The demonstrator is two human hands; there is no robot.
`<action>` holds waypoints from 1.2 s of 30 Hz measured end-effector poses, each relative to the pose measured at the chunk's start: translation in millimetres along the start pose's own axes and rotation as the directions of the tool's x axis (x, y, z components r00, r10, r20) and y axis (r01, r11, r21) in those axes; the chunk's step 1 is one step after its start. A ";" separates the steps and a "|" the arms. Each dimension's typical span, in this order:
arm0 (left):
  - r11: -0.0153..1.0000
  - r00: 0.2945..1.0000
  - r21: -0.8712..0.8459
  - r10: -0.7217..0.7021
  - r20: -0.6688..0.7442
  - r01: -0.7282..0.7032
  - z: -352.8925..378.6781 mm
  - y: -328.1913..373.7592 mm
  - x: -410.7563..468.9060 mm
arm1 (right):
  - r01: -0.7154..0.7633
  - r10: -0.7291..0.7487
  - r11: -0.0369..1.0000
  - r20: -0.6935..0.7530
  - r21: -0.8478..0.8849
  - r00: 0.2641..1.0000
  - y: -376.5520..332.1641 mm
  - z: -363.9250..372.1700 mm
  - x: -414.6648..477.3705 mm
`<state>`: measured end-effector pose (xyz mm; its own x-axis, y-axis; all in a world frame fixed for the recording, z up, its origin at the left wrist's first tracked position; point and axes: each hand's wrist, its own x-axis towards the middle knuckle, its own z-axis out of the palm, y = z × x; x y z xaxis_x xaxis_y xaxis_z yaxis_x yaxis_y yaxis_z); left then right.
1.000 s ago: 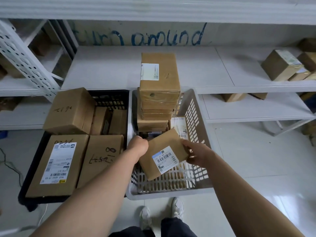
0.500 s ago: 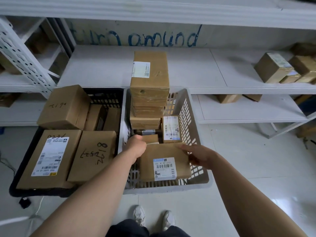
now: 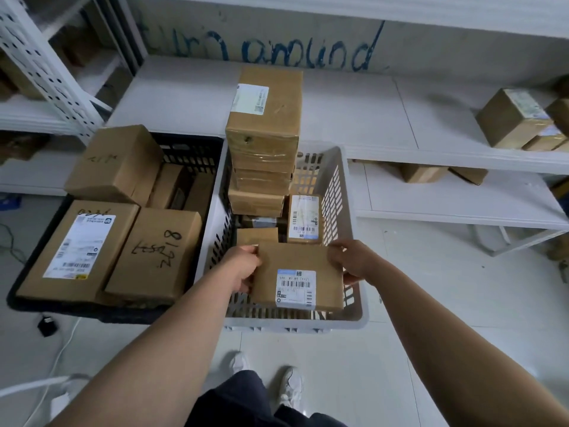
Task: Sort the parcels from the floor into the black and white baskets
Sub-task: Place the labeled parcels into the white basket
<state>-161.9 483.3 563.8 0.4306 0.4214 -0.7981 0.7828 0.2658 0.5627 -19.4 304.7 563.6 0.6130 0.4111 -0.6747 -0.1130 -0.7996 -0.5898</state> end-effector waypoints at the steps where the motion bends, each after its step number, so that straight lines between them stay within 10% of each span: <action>1: 1.000 1.000 0.016 0.012 -0.015 -0.012 0.3 -2.9 1.8 | 0.040 -0.039 0.996 0.016 -0.076 0.999 -2.0 1.4 2.8; 7: 0.996 0.987 0.001 0.094 -0.129 -0.095 5.9 -4.7 18.0 | 0.183 -0.083 0.842 0.214 -0.508 0.973 -5.5 10.1 5.7; 16: 0.991 0.978 -0.029 0.126 -0.169 -0.133 7.9 -1.7 24.4 | 0.158 -0.075 0.751 0.155 -0.641 0.985 6.0 12.5 1.7; 23: 0.945 0.965 -0.258 -0.237 -0.108 0.204 7.4 -20.8 34.1 | 0.238 -0.254 0.554 0.110 -0.798 0.961 -10.2 0.6 -0.9; 36: 0.860 0.989 -0.508 -0.117 -0.086 0.057 3.9 -19.5 73.0 | 0.213 -0.166 0.487 0.150 -0.847 0.975 -10.3 -1.2 4.3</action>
<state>-144.0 505.5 493.8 0.2958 0.4606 -0.8369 0.4695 0.6928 0.5473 -14.6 314.1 567.3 0.4990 0.5987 -0.6265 0.7376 -0.6729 -0.0555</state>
